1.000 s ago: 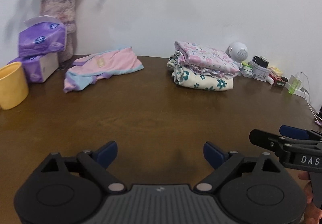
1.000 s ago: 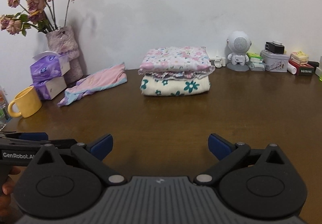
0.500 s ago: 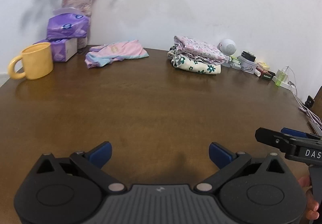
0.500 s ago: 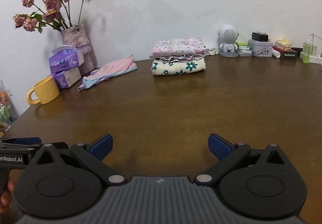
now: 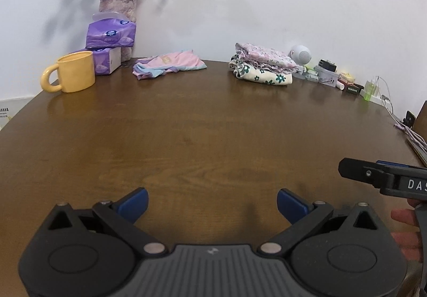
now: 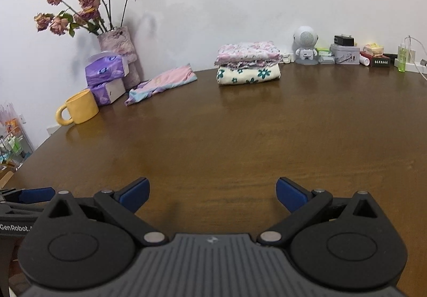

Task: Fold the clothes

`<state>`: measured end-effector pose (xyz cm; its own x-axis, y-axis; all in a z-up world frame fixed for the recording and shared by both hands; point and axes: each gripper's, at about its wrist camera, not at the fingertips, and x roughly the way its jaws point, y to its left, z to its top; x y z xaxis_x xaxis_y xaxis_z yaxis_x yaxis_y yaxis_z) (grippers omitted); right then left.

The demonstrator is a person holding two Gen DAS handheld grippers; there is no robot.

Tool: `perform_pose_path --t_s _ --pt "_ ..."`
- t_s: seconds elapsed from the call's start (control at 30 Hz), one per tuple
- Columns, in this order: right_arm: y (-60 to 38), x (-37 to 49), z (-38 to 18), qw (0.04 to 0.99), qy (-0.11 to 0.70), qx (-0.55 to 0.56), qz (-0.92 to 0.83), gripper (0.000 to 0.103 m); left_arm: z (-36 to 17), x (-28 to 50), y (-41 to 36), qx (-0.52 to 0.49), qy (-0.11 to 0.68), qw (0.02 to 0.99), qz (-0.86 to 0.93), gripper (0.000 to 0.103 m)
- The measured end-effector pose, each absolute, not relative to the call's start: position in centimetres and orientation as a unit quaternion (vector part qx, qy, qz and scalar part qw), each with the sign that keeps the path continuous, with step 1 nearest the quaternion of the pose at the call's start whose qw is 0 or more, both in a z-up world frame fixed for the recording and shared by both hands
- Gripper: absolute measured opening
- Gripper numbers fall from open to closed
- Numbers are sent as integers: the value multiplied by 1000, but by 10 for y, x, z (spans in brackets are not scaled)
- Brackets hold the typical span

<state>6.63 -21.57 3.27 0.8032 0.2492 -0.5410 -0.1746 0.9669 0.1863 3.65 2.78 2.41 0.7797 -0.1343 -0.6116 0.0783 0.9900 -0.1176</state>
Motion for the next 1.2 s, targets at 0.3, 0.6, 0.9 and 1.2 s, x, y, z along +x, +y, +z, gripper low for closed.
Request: perform_pose_path --t_s 0.3,0.6,0.9,1.2 --pt "-203 37 19 948 295 44 109 103 12 11 27 -39 333 940 -58 103" --pt "-198 16 5 947 301 40 109 103 4 -8 26 -26 333 941 -53 103" --pt "-198 7 2 951 288 30 104 103 0 -11 24 -14 320 946 -46 103" --pt "-195 13 -3 955 277 19 100 103 -3 -1 22 -3 308 951 -41 103"
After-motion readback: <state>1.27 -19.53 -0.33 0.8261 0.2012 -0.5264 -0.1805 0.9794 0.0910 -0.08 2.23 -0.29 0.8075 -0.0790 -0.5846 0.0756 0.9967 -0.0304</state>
